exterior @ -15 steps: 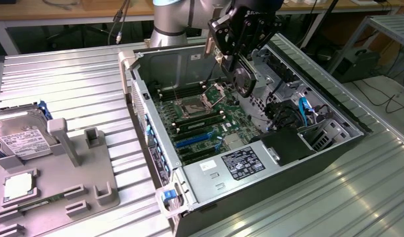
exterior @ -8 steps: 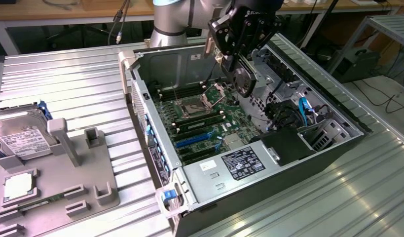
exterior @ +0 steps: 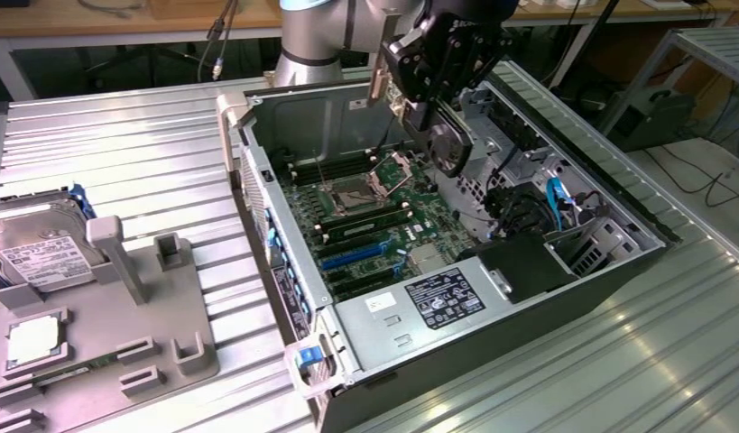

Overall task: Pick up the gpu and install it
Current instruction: 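Insert the gpu into the slot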

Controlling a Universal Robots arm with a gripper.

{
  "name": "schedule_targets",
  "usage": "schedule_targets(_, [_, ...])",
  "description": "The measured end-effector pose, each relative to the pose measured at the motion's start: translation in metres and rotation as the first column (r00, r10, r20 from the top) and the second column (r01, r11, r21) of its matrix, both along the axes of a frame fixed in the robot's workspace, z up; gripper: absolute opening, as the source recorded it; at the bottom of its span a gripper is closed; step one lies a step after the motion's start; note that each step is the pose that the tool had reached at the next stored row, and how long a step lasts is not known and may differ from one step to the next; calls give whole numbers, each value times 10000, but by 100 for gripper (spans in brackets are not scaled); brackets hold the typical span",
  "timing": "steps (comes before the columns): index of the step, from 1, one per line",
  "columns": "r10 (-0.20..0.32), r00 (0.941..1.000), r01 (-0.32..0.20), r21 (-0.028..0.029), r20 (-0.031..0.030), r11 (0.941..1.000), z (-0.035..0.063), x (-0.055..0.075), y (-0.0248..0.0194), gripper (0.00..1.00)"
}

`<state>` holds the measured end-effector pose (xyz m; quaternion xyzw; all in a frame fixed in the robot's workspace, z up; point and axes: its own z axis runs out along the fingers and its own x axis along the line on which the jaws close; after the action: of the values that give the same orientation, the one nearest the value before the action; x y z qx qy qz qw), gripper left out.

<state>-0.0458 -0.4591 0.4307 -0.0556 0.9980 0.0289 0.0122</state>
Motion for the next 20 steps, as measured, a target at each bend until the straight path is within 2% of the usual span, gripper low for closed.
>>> schedule_targets(6, [612,9981,-612,0,0,9981,0,0,0,28])
schedule_targets(12, [1272,9919,-1272,-1,0,9919,0,0,0,28])
schedule_targets(13, [1570,9876,-1570,2,1,9876,0,0,0,28])
schedule_targets(14, [1959,9806,-1959,9,2,9806,0,0,0,28])
schedule_targets(15, [2472,9690,-2472,14,3,9690,0,0,0,28])
schedule_targets(16, [3094,9509,-3094,21,5,9509,0,0,0,28])
schedule_targets(17, [3484,9373,-3484,25,6,9373,0,0,0,28])
schedule_targets(18, [3759,9267,-3759,33,9,9267,0,0,0,28])
schedule_targets(20, [4945,8692,-4945,43,14,8692,0,5,0,28])
